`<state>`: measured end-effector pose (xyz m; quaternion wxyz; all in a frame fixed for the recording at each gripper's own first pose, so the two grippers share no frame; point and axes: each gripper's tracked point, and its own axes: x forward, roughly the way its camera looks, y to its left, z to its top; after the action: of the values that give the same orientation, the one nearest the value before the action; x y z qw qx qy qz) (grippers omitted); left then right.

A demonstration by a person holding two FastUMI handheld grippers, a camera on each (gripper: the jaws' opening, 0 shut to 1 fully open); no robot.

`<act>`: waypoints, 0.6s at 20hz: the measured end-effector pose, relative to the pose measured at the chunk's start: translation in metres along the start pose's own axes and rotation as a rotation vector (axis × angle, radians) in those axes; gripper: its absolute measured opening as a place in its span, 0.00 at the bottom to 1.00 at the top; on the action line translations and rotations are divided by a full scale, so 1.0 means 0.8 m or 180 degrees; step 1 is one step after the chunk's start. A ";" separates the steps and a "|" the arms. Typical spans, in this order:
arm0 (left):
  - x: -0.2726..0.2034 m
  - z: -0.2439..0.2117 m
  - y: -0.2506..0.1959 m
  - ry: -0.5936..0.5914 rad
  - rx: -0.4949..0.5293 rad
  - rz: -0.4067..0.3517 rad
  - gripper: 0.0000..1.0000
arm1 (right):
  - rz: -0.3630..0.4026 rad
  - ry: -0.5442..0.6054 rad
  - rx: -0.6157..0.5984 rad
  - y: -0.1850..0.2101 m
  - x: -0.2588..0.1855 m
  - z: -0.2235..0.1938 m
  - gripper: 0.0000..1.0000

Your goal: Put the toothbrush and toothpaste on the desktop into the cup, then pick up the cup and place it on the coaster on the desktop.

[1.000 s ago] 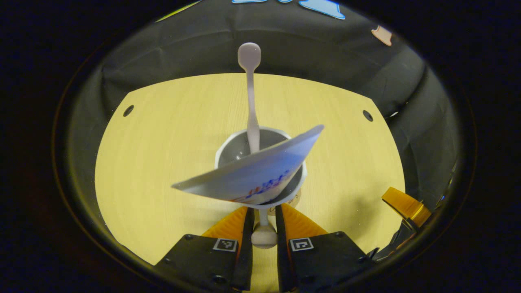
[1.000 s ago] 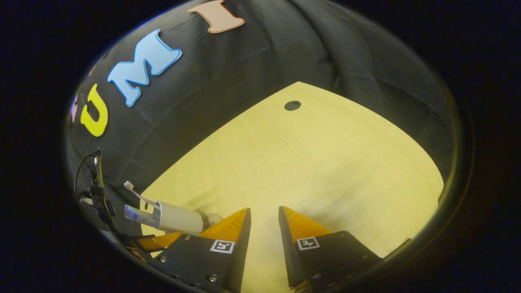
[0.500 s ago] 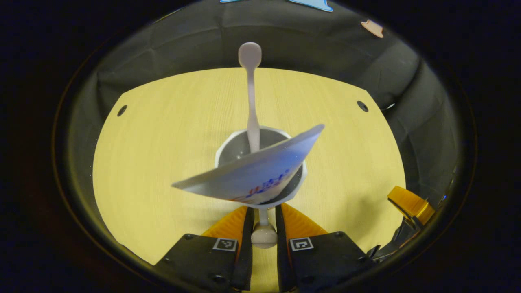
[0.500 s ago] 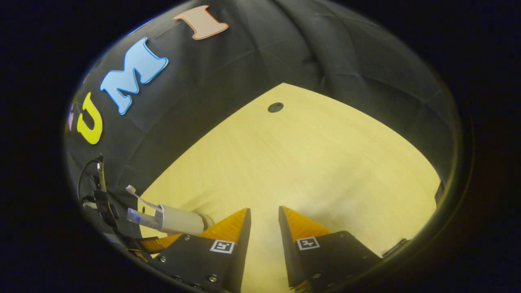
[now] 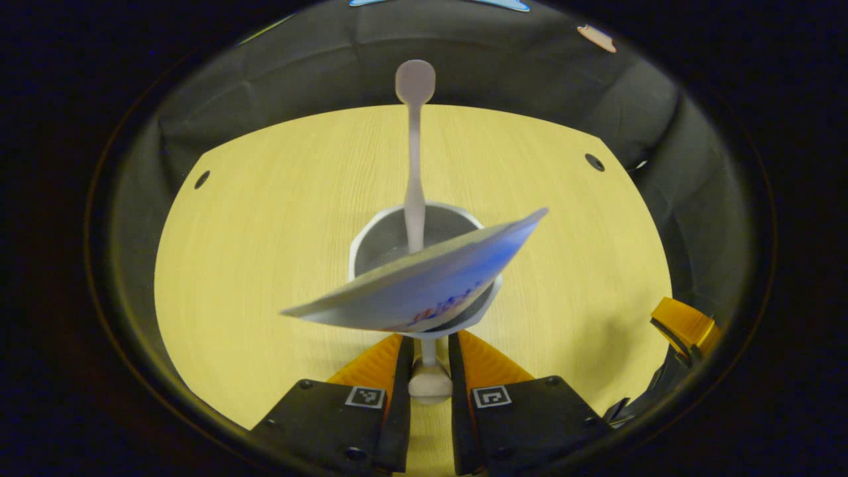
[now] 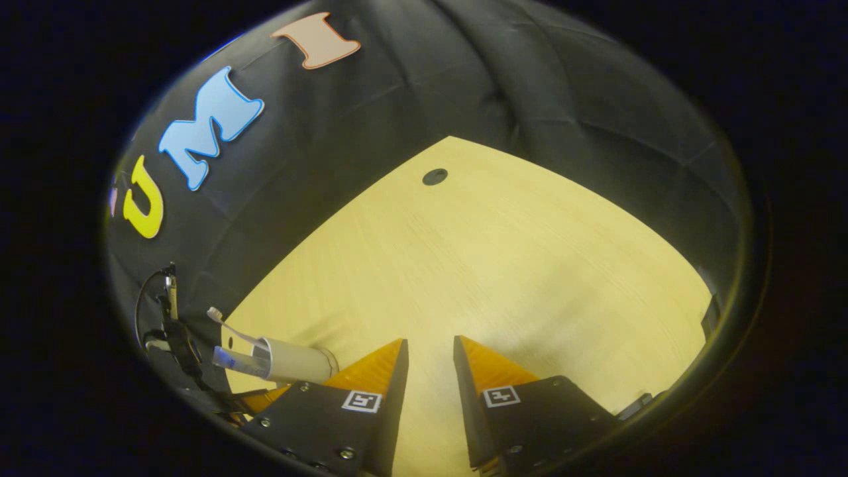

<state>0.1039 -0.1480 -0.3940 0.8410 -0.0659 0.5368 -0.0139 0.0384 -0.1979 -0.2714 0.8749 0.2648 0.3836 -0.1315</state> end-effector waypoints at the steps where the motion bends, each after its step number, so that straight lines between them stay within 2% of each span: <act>1: -0.001 0.002 -0.002 -0.0004 0.0006 0.0010 0.34 | 0.0011 0.0000 -0.0005 0.002 -0.001 0.001 0.41; 3: -0.003 0.005 -0.006 -0.0036 -0.0036 -0.0036 0.33 | 0.0037 0.0008 -0.0015 0.005 -0.002 -0.001 0.41; 4: -0.004 0.006 -0.006 -0.0040 -0.0037 -0.0035 0.40 | 0.0044 0.0006 -0.0020 0.004 -0.004 -0.002 0.41; 7: -0.014 0.011 -0.010 -0.0096 0.0026 -0.0033 0.41 | 0.0068 0.0007 -0.0044 0.009 -0.004 -0.002 0.41; 10: -0.032 0.014 -0.015 -0.0194 0.0061 -0.0076 0.52 | 0.0110 -0.0001 -0.0090 0.018 -0.007 -0.003 0.41; 11: -0.038 0.015 -0.016 -0.0213 0.0063 -0.0084 0.49 | 0.0128 0.0000 -0.0106 0.022 -0.008 -0.005 0.41; 12: -0.041 0.016 -0.017 -0.0230 0.0065 -0.0091 0.54 | 0.0147 -0.0003 -0.0118 0.027 -0.009 -0.007 0.41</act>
<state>0.1022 -0.1574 -0.3578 0.8602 -0.0655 0.5049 -0.0291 0.0397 -0.1771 -0.2614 0.8826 0.2573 0.3793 -0.1042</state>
